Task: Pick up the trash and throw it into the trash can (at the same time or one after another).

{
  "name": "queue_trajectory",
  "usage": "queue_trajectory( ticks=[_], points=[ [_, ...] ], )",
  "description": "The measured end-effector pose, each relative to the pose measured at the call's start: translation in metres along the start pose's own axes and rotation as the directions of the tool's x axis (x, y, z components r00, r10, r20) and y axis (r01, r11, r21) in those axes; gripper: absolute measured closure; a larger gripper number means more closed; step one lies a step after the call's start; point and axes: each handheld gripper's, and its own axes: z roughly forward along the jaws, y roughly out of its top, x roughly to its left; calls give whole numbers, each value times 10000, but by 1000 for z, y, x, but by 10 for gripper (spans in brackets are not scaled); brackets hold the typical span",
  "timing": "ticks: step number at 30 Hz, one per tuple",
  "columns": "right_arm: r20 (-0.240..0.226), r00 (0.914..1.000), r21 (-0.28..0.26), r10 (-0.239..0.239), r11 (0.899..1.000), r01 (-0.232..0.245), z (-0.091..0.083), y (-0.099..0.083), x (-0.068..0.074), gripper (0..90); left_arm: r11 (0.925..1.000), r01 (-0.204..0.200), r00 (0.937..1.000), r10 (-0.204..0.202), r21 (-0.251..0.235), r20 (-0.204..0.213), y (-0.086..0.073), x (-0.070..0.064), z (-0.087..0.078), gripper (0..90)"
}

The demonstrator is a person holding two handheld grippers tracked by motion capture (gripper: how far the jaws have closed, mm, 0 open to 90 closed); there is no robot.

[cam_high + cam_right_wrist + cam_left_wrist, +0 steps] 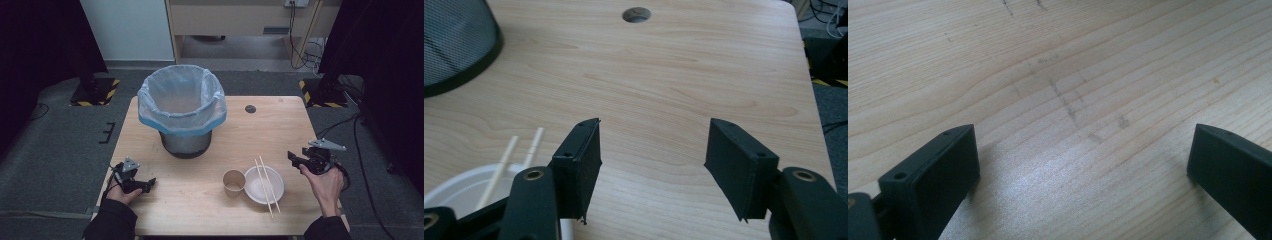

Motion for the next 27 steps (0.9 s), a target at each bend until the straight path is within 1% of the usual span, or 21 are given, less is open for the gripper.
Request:
queue_trajectory(
  ticks=[1,2,4,6,9,13,14,19,21,24,27],
  points=[
    [0,10000,0,0,10000,0,0,0,0,390,10000,0,10000,0,0,0,0,0,0,0],
    [-73,10000,-177,-14,9998,13,-4,3,6,391,10000,2,10000,-2,3,-5,0,0,0,0],
    [-78,9999,-221,-85,9997,83,-8,6,11,411,10000,5,10000,-5,0,-4,0,0,0,0],
    [-190,9997,-255,-180,9995,175,-13,9,18,426,10000,1,10000,-1,1,-9,0,0,0,0],
    [-301,9989,-190,-361,9992,355,-15,10,25,447,10000,5,10000,-5,0,-8,0,0,0,0],
    [-624,9967,-127,-525,9986,519,-16,8,34,469,10000,10,10000,-10,-2,-18,0,0,0,0],
    [-769,9958,-111,-507,9987,500,-15,7,36,478,10000,10,10000,-10,2,-19,0,0,0,0],
    [-1155,9914,44,-614,9980,623,-12,3,45,521,10000,22,10000,-22,-11,-10,0,-1,0,0],
    [-1243,9901,152,-652,9976,676,-10,1,48,541,10000,10,10000,-10,-2,-12,0,-1,0,0],
    [-1302,9881,432,-824,9951,887,-4,-5,54,561,10000,22,10000,-22,-12,-12,0,-1,0,0],
    [-1577,9856,750,-602,9945,728,3,-11,57,582,10000,13,10000,-13,-3,-7,0,-1,0,0]
  ],
)
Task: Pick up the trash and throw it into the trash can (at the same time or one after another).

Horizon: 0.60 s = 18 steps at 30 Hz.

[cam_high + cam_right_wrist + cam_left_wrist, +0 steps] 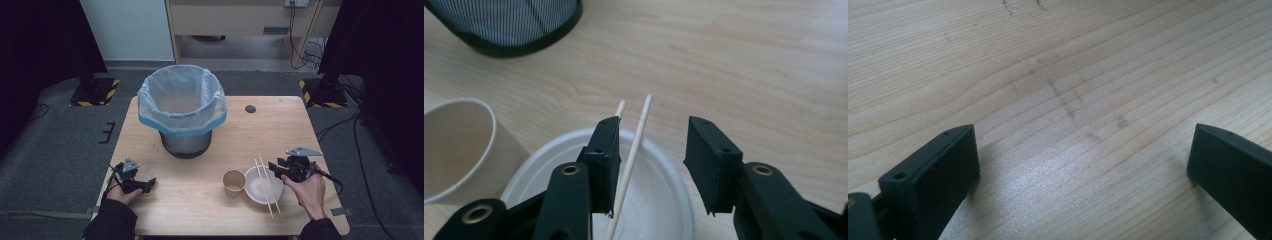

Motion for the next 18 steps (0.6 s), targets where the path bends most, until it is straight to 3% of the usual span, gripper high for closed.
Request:
queue_trajectory(
  ticks=[11,18],
  points=[
    [-370,9993,948,76,9955,-41,11,-10,6,700,10000,-12,10000,12,2,12,0,0,0,0],
    [-580,9981,1585,221,9873,-126,16,-13,7,738,10000,-13,10000,13,3,14,0,0,0,0]
  ],
)
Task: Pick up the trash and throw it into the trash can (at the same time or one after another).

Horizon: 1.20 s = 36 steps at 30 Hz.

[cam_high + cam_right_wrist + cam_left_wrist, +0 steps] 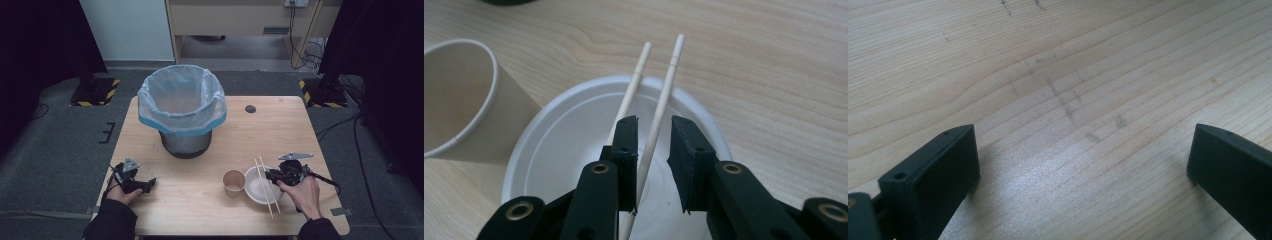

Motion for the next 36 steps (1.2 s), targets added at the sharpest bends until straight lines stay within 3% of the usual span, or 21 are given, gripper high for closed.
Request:
queue_trajectory(
  ticks=[11,16,20,28,36],
  points=[
    [-11,10000,607,-72,9981,72,7,-4,3,793,10000,3,10000,-3,0,-3,0,0,0,0],
    [91,9994,644,342,9973,-347,7,-3,2,850,10000,3,10000,-3,0,-5,0,0,0,0],
    [70,9993,663,366,9971,-370,6,-3,2,857,10000,5,10000,-5,-3,-4,0,0,0,0],
    [29,9986,141,537,9985,-537,-4,0,-3,859,10000,6,10000,-6,-3,-3,0,0,0,0],
    [-126,9968,-962,788,9922,-796,-18,6,-12,859,10000,2,10000,-2,-1,0,0,0,0,0]
  ],
)
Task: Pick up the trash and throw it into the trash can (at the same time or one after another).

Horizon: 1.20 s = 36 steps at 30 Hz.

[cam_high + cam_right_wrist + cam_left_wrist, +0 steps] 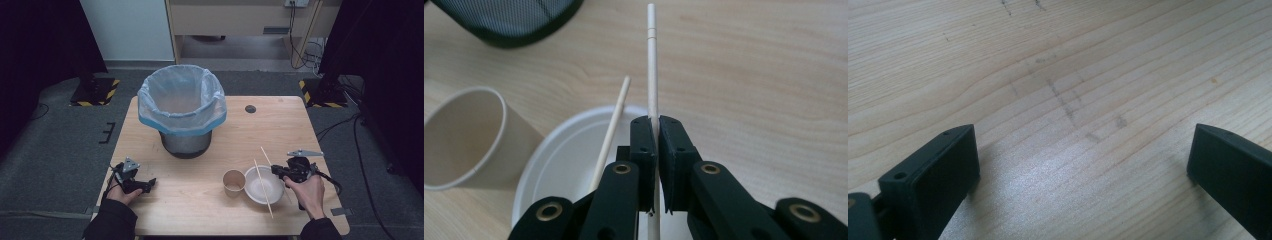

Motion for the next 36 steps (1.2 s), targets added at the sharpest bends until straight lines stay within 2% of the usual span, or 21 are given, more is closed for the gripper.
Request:
queue_trajectory(
  ticks=[2,6,7,8,13,16,19,20,21,24,26,27,29,30,31,32,36],
  points=[
    [-102,9999,-529,51,9986,-56,-6,3,-3,859,10000,-2,10000,2,1,-1,0,0,0,0],
    [-172,9998,-1146,-25,9934,6,-13,7,-7,860,10000,3,10000,-3,0,-3,0,0,0,0],
    [-172,9998,-1146,-25,9934,6,-13,7,-7,860,10000,3,10000,-3,0,-3,0,0,0,0],
    [-233,9997,-1446,-73,9895,39,-17,9,-7,860,10000,2,10000,-2,0,-4,0,0,0,0],
    [-399,9991,-2136,-174,9769,85,-27,14,-9,860,10000,1,10000,-1,2,-3,0,0,0,0],
    [-526,9985,-2625,-177,9649,33,-32,15,-11,860,10000,8,10000,-8,3,-14,0,0,0,0],
    [-595,9982,-2989,-123,9543,-61,-36,16,-13,860,10000,5,10000,-5,5,-14,0,0,0,0],
    [-595,9982,-2989,-123,9543,-61,-36,16,-13,860,10000,5,10000,-5,5,-14,0,0,0,0],
    [-526,9985,-3251,-173,9457,-8,-41,19,-14,860,10000,7,10000,-7,5,-14,0,0,0,0],
    [-433,9990,-3611,-101,9325,-62,-47,24,-14,860,10000,14,10000,-14,7,-30,0,0,0,0],
    [-399,9991,-3700,-107,9290,-49,-49,25,-14,860,10000,22,10000,-22,9,-42,0,0,0,0],
    [-432,9991,-4022,2,9154,-176,-53,28,-15,860,10000,21,10000,-21,13,-44,0,-1,0,0],
    [-415,9991,-4280,49,9035,-222,-56,31,-17,860,10000,37,10000,-37,8,-52,0,-1,0,0],
    [-415,9991,-4280,49,9035,-222,-56,31,-17,860,10000,37,10000,-37,8,-52,0,-1,0,0],
    [-461,9989,-4401,90,8975,-284,-58,33,-17,860,10000,47,10000,-47,0,-68,0,-1,0,0],
    [-604,9981,-4706,155,8813,-422,-62,36,-17,860,10000,49,10000,-49,-1,-70,0,-1,0,0],
    [-839,9964,-5240,104,8501,-529,-68,46,-16,860,10000,61,9999,-61,-7,-79,0,-1,1,0]
  ],
)
